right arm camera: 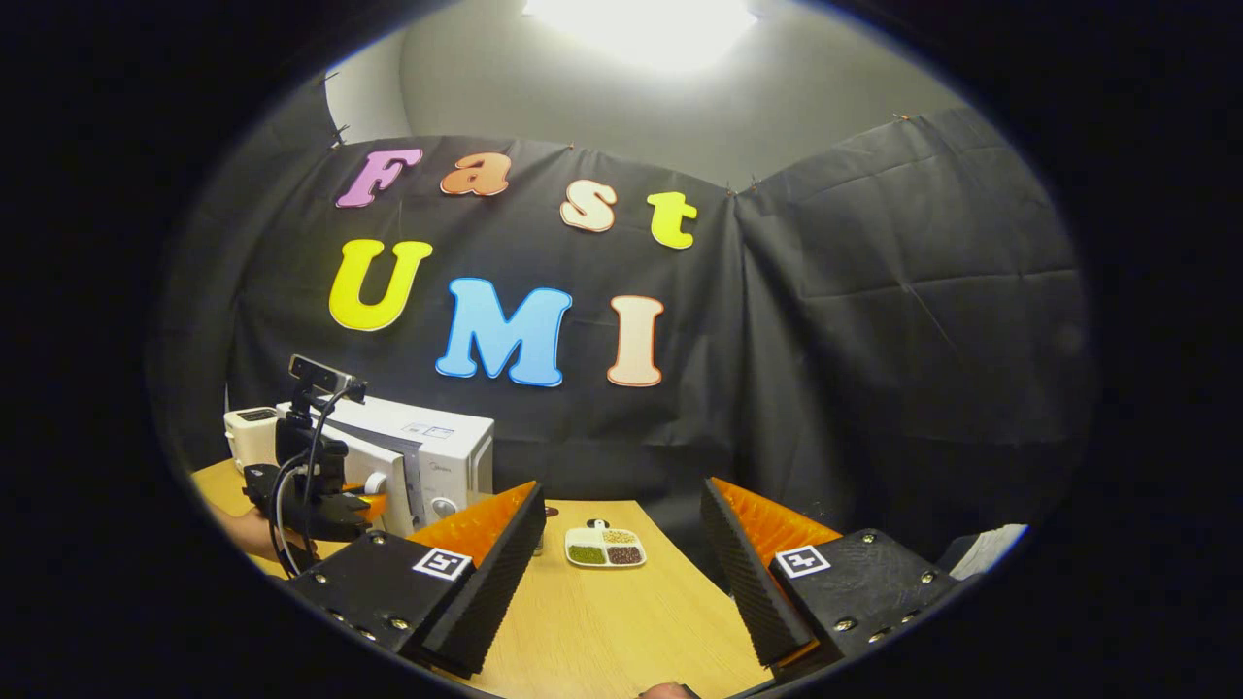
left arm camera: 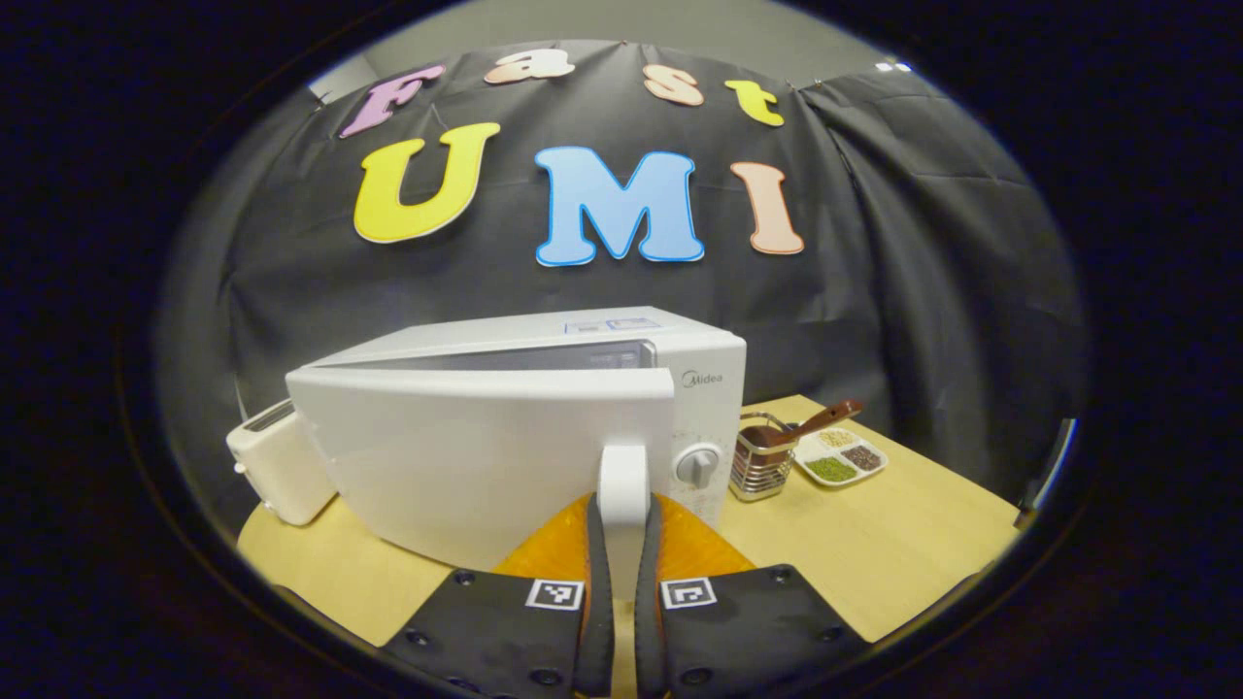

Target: Open the microwave oven with the left hand, put the food in, and close the microwave oven.

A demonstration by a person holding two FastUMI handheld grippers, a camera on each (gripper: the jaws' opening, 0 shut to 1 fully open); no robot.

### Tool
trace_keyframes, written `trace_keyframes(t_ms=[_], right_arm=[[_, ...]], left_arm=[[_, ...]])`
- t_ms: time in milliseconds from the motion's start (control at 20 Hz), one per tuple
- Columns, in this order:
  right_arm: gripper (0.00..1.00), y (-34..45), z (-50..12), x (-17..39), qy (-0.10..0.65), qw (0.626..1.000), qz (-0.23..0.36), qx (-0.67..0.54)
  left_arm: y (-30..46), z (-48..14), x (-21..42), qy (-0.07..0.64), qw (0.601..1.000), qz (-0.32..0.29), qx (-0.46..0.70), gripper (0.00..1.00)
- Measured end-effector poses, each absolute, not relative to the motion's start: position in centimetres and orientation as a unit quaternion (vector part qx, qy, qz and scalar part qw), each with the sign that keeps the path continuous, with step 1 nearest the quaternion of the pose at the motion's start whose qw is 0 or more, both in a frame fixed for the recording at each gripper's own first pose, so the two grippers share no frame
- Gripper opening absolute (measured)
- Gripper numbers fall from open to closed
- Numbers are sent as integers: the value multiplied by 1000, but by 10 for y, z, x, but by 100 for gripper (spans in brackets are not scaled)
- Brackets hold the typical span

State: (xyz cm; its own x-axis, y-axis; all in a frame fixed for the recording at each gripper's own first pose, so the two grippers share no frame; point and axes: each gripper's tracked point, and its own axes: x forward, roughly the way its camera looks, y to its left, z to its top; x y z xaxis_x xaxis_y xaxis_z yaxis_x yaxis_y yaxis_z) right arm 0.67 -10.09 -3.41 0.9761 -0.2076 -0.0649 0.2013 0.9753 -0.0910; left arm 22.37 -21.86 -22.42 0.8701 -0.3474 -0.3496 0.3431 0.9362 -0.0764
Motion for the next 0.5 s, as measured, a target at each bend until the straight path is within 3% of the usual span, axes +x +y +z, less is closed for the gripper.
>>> trace_keyframes(t_ms=[500], right_arm=[[98, -52, -37, -3, 26, 998, 46, -28]], left_arm=[[-139, -218, 144, 195, 975, -107, 3, 15]])
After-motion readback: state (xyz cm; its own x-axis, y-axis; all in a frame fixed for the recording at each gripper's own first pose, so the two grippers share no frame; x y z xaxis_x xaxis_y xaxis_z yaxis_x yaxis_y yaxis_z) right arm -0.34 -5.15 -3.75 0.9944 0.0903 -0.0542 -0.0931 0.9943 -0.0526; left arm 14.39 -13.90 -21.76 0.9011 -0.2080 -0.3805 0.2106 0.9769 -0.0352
